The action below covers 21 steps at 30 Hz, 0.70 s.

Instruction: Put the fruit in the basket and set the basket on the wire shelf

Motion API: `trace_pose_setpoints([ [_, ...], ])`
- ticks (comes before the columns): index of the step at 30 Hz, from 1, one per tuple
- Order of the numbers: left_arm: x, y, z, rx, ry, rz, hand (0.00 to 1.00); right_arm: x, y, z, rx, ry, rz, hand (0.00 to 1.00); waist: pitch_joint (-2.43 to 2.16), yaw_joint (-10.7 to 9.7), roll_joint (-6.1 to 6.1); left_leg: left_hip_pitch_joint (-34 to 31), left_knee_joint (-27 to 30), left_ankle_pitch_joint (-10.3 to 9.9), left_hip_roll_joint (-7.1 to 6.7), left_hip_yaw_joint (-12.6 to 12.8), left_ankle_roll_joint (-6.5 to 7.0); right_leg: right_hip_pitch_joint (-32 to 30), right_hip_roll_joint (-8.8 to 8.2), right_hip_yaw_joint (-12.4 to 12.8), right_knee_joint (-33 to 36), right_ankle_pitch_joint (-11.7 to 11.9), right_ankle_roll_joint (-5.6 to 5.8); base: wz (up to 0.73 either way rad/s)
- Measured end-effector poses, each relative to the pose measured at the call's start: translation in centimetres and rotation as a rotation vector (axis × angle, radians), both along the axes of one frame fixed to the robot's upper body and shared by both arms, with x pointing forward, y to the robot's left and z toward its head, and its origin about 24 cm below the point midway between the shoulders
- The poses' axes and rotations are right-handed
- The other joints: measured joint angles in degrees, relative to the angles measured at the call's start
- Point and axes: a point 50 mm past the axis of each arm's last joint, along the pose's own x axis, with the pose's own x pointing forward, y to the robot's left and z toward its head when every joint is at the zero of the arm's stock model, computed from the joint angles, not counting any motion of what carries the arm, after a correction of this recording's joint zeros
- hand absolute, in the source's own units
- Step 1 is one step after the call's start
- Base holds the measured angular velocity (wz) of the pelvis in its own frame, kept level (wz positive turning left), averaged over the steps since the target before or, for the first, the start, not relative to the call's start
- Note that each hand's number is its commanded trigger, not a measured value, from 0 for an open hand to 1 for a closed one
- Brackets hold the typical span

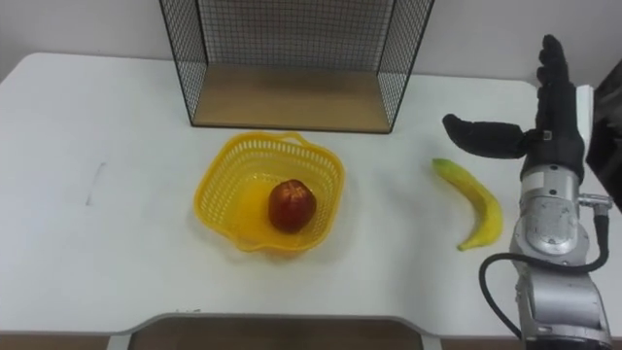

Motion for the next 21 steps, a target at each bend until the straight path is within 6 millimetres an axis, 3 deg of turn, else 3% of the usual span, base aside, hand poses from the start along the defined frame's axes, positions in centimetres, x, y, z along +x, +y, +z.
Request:
trace_pose_setpoints([
  [11, -0.7, 1.1, 0.4, 0.025, 0.009, 0.019, 0.00, 1.3, -1.7, 0.8, -0.002, 0.033, 0.010, 0.00, -0.38, 0.38, -0.90, -0.08, 0.03, 0.20, -0.04, -0.49, -0.05, 0.43, 0.03, -0.10, -0.01, 0.00, 0.00, 0.01],
  [15, -0.7, 1.3, 0.5, 0.032, 0.004, 0.016, 0.00, 1.3, -2.6, -0.5, 0.019, 0.116, 0.032, 0.00, -0.36, 0.54, -1.73, 0.13, 0.10, 0.23, -0.06, -0.89, -0.07, 0.65, 0.03, -0.70, -0.02, 0.00, 0.00, 0.06],
  [21, -0.8, 1.4, 0.5, 0.033, 0.008, 0.018, 0.00, 1.1, -3.5, -2.2, 0.032, 0.239, 0.060, 0.00, -0.31, 0.62, -1.94, -0.01, -0.01, 0.23, -0.02, -0.82, -0.07, 0.72, 0.06, -0.72, -0.01, 0.00, 0.00, 0.00],
])
